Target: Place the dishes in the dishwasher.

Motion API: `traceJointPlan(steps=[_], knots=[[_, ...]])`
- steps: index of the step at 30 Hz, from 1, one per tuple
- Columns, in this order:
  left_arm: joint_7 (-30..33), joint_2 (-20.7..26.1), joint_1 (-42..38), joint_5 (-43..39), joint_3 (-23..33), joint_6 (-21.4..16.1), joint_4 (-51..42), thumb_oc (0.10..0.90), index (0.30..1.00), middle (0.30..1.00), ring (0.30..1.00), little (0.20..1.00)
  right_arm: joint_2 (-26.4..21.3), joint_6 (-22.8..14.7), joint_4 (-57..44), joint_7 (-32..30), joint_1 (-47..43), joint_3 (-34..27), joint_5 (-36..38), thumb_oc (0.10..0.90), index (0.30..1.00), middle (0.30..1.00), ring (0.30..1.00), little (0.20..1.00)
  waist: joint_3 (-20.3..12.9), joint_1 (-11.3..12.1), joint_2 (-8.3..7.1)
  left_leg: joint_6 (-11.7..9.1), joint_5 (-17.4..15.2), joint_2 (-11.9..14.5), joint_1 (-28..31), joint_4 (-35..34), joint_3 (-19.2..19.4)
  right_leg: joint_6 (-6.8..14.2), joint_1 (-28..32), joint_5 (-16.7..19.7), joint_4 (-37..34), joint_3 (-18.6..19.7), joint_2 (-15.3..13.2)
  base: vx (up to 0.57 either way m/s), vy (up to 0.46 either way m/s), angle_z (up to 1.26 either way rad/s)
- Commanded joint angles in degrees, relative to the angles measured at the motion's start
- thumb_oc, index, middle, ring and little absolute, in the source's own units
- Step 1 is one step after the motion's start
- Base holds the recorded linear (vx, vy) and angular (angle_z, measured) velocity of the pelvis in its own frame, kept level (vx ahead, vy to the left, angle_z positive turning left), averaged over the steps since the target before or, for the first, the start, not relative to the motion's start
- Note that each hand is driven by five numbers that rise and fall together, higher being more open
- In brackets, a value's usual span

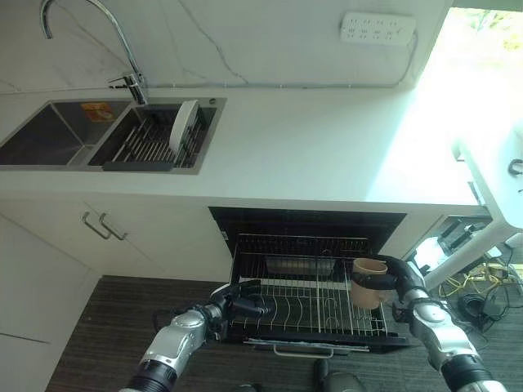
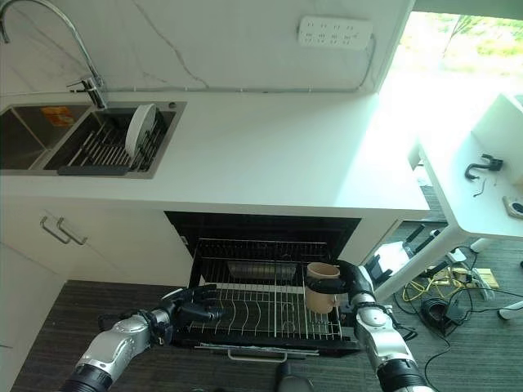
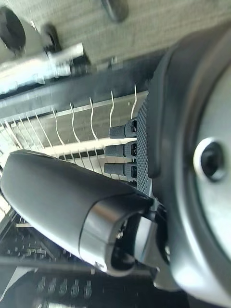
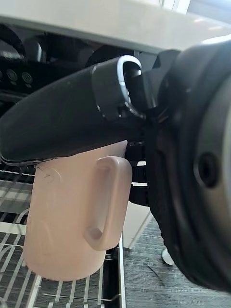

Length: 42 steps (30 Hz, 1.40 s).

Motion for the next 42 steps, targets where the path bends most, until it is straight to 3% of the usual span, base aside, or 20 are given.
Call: traceJointPlan(steps=[1,18,25,26,27,29,34,42], knots=[[-1.4,3.4,-0.4,-3.0,-3.0,-1.7,-6.4,0.800,0.900,0.900,0.900,0.900,-3.2,-6.1,-1.4,-1.5,-6.0,-1.9,3.3,0.400,0.300,0.300,0.300,0.300,-3.4,1.0,-0.81,-1.7,-1.4,3.3,-4.5,3.6,-3.3,4.7,0.3,-8.4,6.1,-0.2,-4.8,-0.02,-0.025,0.04],[1.9,6.0,0.5,-10.7,-7.4,-3.7,-6.5,0.800,0.900,0.900,0.900,0.900,-7.0,-7.6,11.7,-2.1,-18.3,1.4,11.0,0.400,0.300,0.300,0.300,0.300,0.6,3.1,1.67,-2.6,0.9,2.3,-8.2,3.6,-5.9,4.2,-2.3,-7.2,6.1,-1.6,-6.0,-0.04,0.000,0.04],[3.3,6.1,-2.4,-13.9,-8.8,-5.7,-6.8,0.800,0.900,0.900,0.900,0.900,-9.0,-8.1,17.1,-1.3,-24.1,2.9,11.5,0.400,0.300,0.300,0.300,0.300,3.5,3.4,3.73,-2.8,1.8,1.2,-10.3,3.6,-6.5,4.0,-4.3,-6.6,6.1,-1.8,-6.8,-0.10,0.046,0.04],[3.6,6.2,-2.7,-14.5,-8.9,-6.0,-7.0,0.800,0.900,0.900,0.900,0.900,-9.4,-8.3,17.9,-1.5,-24.8,3.1,11.0,0.515,0.472,0.472,0.472,0.472,4.0,3.4,4.05,-2.8,1.8,1.1,-10.7,3.6,-6.6,4.0,-4.6,-6.6,6.1,-1.8,-7.0,-0.07,0.037,0.04],[3.7,6.2,-2.8,-14.7,-9.0,-6.1,-7.1,0.800,0.900,0.900,0.900,0.900,-9.4,-8.3,18.1,-1.5,-24.9,3.1,10.9,0.535,0.502,0.502,0.502,0.502,4.1,3.4,4.11,-2.8,1.8,1.0,-10.7,3.6,-6.6,4.0,-4.6,-6.6,6.1,-1.8,-7.0,-0.07,0.040,0.05],[4.4,6.2,-3.5,-15.5,-9.2,-6.5,-7.8,0.800,0.900,0.900,0.900,0.900,-10.1,-8.3,18.7,-2.0,-26.2,3.6,10.4,0.800,0.900,0.900,0.900,0.900,4.9,3.4,4.44,-2.9,2.0,0.9,-11.3,3.6,-6.6,3.9,-5.2,-6.5,6.1,-1.9,-7.2,-0.09,0.040,0.02],[4.5,6.8,-4.0,-15.9,-9.3,-7.1,-8.3,0.800,0.900,0.900,0.900,0.900,-11.0,-8.9,18.7,-3.0,-27.5,4.1,8.8,0.800,0.900,0.900,0.900,0.900,5.6,3.5,4.32,-3.0,1.9,0.9,-11.7,3.6,-6.6,3.9,-5.7,-6.3,6.1,-2.0,-7.3,-0.05,0.004,0.01],[4.5,7.6,-4.8,-15.5,-8.6,-7.9,-8.3,0.800,0.900,0.900,0.900,0.900,-12.5,-8.5,13.4,-1.9,-27.7,7.3,5.7,0.800,0.900,0.900,0.900,0.900,6.2,3.1,2.75,-3.0,1.8,1.4,-12.1,3.6,-6.4,4.0,-6.4,-6.0,6.1,-1.6,-7.0,-0.02,-0.007,0.00]])
